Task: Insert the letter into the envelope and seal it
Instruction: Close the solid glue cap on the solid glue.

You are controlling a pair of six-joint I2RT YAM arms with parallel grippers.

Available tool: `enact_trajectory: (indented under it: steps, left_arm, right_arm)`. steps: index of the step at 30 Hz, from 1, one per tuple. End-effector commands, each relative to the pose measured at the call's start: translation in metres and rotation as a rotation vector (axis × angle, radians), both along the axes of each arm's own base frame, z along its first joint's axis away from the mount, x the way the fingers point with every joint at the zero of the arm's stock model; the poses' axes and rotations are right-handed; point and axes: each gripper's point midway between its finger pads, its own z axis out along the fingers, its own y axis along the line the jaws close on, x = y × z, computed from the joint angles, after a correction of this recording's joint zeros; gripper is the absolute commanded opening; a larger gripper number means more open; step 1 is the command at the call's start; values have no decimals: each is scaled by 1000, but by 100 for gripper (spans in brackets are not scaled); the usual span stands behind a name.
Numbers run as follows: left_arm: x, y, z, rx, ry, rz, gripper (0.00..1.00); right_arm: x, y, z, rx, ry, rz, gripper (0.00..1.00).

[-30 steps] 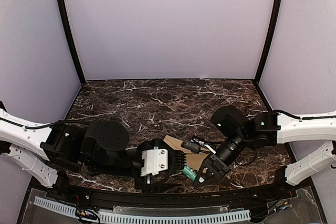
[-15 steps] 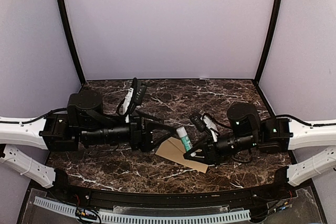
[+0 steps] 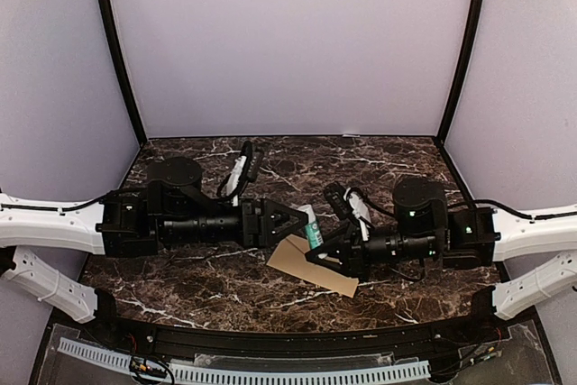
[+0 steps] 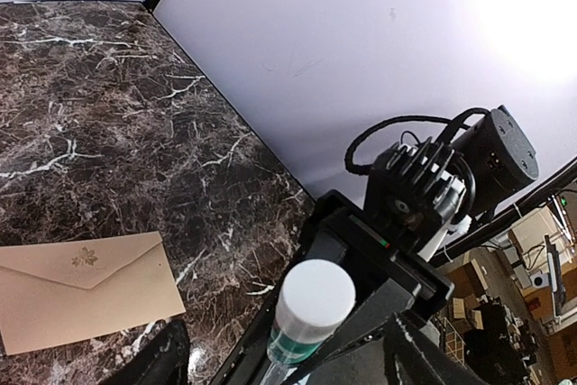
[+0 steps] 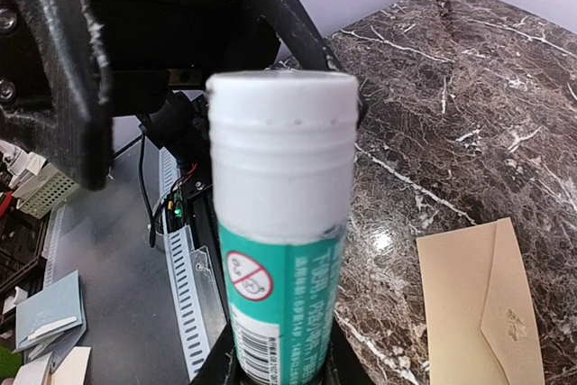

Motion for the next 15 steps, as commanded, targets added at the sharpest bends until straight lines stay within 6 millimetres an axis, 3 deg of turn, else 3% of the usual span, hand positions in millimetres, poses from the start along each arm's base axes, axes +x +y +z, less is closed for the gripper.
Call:
enact_trajectory:
  steps: [1,6,12,15]
  left_arm:
    - [3,-7,27,-91,-10,-35,68]
    - [2,-17,26,-91,-7,-79,62]
    - [3,-21,20,-69,-5,-89,43]
    - [2,-21,17,-60,0,-89,39]
  right_arm:
    - [-3,6,5,24,-31,18,0]
    - [-5,10,0,7,-24,36,0]
    - [-3,12,-1,3,-26,30,0]
    - [-2,12,-2,1,-23,24,0]
